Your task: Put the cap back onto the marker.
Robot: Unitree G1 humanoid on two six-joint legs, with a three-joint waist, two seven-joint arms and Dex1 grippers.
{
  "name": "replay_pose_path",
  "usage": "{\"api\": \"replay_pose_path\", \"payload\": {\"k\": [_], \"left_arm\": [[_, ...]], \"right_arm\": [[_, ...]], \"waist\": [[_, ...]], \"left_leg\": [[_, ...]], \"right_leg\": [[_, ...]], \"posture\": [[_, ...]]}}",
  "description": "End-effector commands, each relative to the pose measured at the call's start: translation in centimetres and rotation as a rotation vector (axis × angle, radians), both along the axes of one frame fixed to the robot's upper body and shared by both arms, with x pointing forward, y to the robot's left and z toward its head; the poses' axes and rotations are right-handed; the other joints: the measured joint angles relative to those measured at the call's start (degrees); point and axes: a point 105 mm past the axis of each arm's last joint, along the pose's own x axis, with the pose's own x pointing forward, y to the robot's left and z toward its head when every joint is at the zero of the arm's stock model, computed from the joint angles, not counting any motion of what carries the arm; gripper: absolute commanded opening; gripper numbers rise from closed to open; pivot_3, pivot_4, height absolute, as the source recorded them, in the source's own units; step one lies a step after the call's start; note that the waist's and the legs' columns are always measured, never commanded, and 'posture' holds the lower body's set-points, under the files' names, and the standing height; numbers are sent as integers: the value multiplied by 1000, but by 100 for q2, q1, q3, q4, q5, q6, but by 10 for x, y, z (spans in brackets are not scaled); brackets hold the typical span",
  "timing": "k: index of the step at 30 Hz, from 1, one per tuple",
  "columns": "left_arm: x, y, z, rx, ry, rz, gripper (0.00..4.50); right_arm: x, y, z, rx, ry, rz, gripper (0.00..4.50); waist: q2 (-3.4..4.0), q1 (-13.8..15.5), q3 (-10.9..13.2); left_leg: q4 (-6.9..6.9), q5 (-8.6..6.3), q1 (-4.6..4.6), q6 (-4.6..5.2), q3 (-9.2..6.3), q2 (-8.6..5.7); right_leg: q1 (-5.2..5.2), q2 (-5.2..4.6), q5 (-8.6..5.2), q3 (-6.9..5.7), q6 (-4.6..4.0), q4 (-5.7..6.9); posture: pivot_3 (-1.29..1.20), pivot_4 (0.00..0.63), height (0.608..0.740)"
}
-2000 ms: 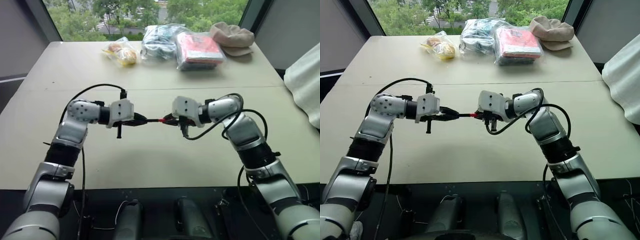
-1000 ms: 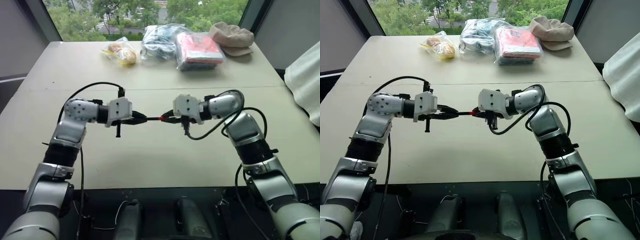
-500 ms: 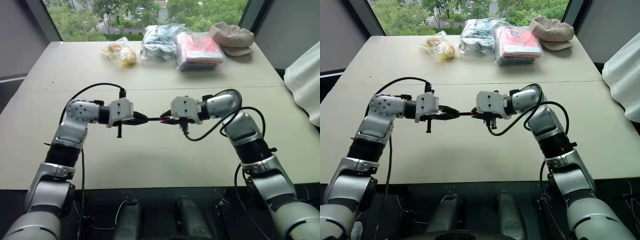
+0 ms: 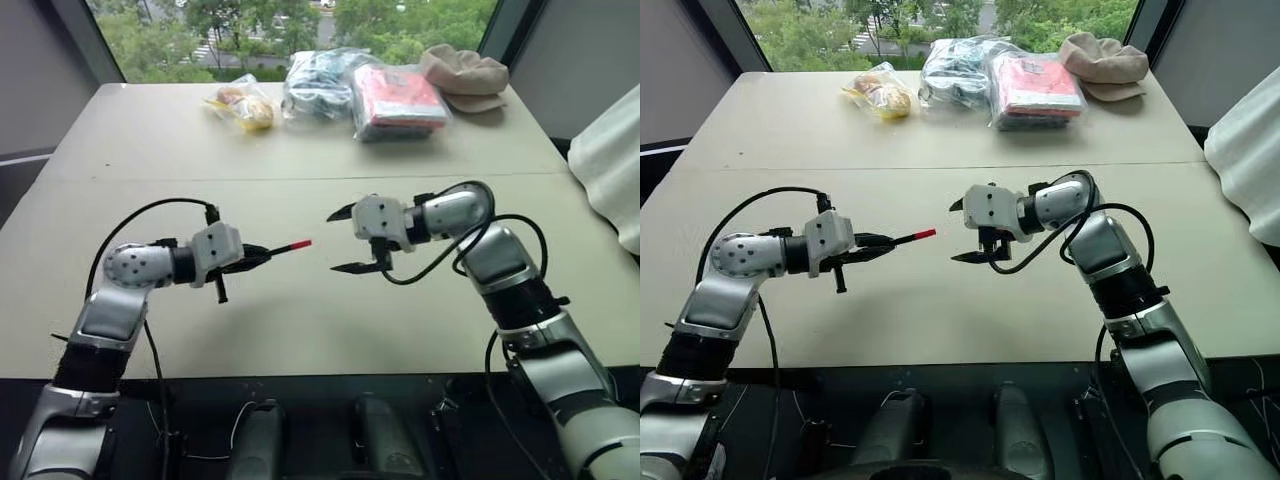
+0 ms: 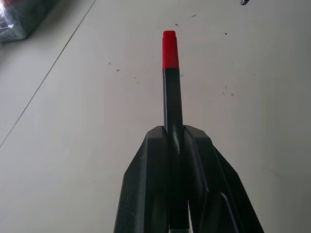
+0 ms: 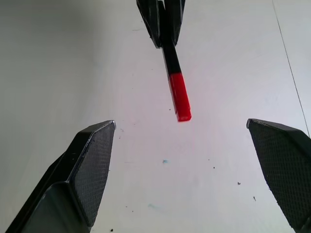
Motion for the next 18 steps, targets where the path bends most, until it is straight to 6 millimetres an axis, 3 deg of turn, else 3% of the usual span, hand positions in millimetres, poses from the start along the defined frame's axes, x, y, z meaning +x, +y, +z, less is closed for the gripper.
{"api": "replay_pose_path", "payload": {"k": [1,7,12,18], "left_arm": [[0,13,17,-55,-46,138,0],[-11,49,26,-231,-22,544,0],[-39,60,12,-375,111,827,0],[-49,85,-12,-464,213,1109,0]], "right_arm": [[-5,1,19,95,-26,-8,4448],[-21,3,17,187,45,-26,4448],[-26,9,26,292,109,-32,4448],[-27,12,35,332,129,-22,4448]], "waist": [[0,2,0],[-1,1,-1],[-3,5,-2],[-10,24,-6]], "left_leg": [[0,0,0,0,0,0],[-1,-1,0,1,-9,2],[0,-1,5,0,-14,1],[4,0,10,-1,-15,0]], "right_leg": [[0,0,0,0,0,0],[0,-1,0,2,0,-1],[3,-4,1,7,1,1],[10,-2,4,0,-4,4]], "posture": [[0,150,740],[0,150,740],[0,150,740],[0,150,740]]}}
